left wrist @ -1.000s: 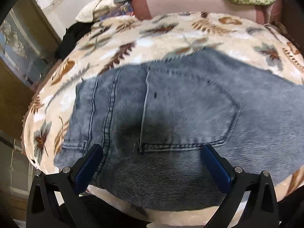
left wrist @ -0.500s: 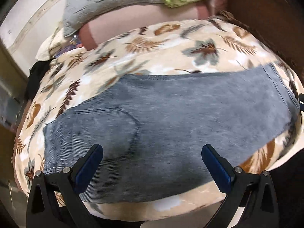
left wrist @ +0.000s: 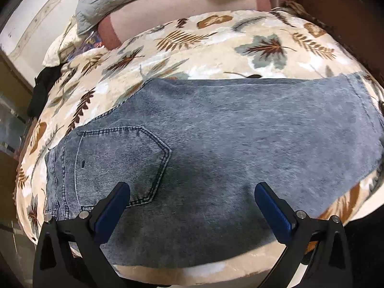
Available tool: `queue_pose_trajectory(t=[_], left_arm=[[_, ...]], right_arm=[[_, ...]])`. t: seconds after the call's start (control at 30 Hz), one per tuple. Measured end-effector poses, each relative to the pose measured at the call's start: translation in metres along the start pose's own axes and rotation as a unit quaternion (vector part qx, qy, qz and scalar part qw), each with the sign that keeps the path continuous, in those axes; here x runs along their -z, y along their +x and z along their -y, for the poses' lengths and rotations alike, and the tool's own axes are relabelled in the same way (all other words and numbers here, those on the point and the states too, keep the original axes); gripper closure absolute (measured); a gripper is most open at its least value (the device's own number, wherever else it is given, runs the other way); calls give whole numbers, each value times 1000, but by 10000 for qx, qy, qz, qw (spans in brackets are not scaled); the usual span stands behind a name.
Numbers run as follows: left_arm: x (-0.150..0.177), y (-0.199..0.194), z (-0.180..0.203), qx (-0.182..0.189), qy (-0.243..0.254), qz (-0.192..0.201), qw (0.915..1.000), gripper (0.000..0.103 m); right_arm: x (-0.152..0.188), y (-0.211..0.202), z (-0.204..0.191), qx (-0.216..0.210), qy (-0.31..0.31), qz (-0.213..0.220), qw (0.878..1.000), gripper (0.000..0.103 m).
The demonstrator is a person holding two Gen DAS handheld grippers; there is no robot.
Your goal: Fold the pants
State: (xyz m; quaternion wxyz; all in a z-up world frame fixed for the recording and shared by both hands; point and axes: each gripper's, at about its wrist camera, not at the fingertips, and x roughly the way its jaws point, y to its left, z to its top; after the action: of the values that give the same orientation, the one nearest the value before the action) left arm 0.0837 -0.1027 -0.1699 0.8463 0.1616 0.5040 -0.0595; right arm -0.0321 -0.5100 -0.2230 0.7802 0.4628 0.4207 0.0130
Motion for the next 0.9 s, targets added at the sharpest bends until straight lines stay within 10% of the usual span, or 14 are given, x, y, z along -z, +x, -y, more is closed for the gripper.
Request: queue_pose_trajectory(t=[0.3,0.5,0.63,0.9], left_arm=[[-2,33,3,-7,-49,-312,9995,0],[-2,34,-2,155,-129,-348,9992,0],[-1,33,-1,131,-129,-303,9994,0],[0,30,-6,176,-116,-307,9993,0]], right_arm=[[1,4,-7,-819,127,92,9965,48],[-5,17,-19,-383,39,287,9988,52],[-5,22,-20,-247,26,213,9995,76],[3,13,-58,55,-684,616,9957,80]])
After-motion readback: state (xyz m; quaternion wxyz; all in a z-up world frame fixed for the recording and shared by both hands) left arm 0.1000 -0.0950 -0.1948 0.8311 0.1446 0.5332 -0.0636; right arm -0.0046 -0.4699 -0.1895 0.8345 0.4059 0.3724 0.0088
